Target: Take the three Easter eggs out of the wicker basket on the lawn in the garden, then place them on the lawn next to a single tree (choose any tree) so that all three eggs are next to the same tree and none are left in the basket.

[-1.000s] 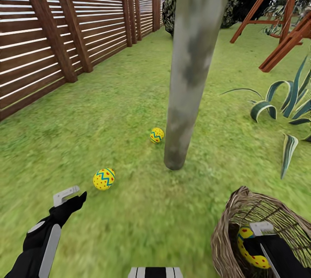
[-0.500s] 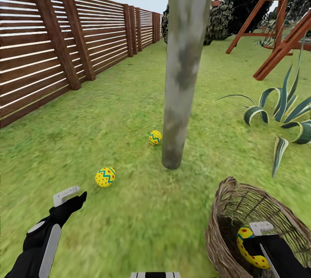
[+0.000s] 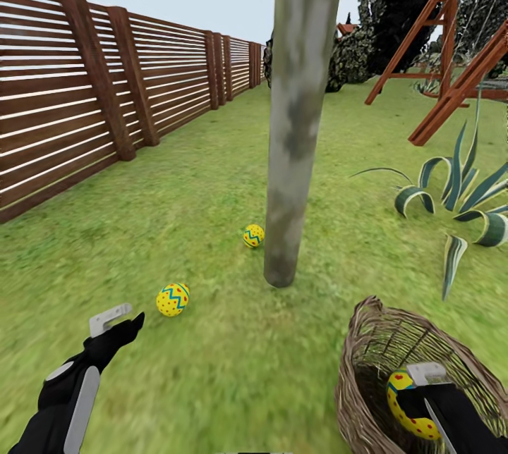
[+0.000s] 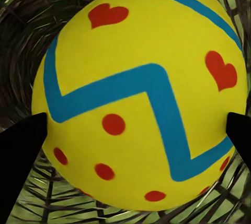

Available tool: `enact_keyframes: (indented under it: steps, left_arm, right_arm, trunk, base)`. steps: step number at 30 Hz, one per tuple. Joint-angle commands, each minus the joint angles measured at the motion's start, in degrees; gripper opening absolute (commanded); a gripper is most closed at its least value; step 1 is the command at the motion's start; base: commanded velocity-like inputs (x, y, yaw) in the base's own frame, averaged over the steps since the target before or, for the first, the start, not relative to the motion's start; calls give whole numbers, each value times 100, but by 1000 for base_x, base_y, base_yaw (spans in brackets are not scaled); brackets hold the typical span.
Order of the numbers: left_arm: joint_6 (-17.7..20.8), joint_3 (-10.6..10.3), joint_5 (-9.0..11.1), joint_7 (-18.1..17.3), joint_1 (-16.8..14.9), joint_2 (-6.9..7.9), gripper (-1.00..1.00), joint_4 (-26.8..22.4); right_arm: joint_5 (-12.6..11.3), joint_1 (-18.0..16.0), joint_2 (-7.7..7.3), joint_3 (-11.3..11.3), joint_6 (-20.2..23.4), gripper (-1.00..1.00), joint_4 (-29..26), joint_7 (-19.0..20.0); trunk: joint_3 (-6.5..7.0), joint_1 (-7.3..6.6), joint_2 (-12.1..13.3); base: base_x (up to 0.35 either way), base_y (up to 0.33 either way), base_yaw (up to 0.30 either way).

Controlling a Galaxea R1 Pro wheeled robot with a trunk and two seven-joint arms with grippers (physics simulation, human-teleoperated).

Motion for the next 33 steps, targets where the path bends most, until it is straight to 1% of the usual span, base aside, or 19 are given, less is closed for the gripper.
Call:
enact_keyframes:
  steps: [1,7,9,12,24,28,33]
  left_arm:
    - [37,13,44,-7,-4,-7,100,-5]
    - [37,18,48,-7,-4,-11,100,-4]
    - [37,15,45,-7,-4,-14,100,-4]
    - [37,13,43,-7,-4,-73,100,-4]
    - [37,12,34,-16,-4,-83,100,5]
    - [41,21,52,-7,-4,-83,100,-4]
    - [45,21,52,-15,-4,-83,100,4]
  right_arm:
    - [60,-2,1,-8,24,-100,-7,54]
    - [60,-2,9,-7,24,-100,0,60]
    - [60,-2,36,-7,24,-100,0,57]
    - [60,-2,84,-14,24,-100,-5,55]
    - [69,-2,89,-7,24,-100,1,54]
    - [69,-2,93,1,24,-100,137,54]
    - [69,-2,97,5,24,-100,142,54]
  trunk:
    - [18,-3,0]
    - [151,-19,8]
    - [195,-24,10]
    - [261,-32,14]
    - [527,-63,30]
    - [616,-73,36]
    - [727,-86,42]
  base:
    - [0,0,0]
    - [0,0,0]
    - [0,0,0]
    - [0,0,0]
    - [0,0,0]
    - [-123,52,5]
    - [-6,2,203]
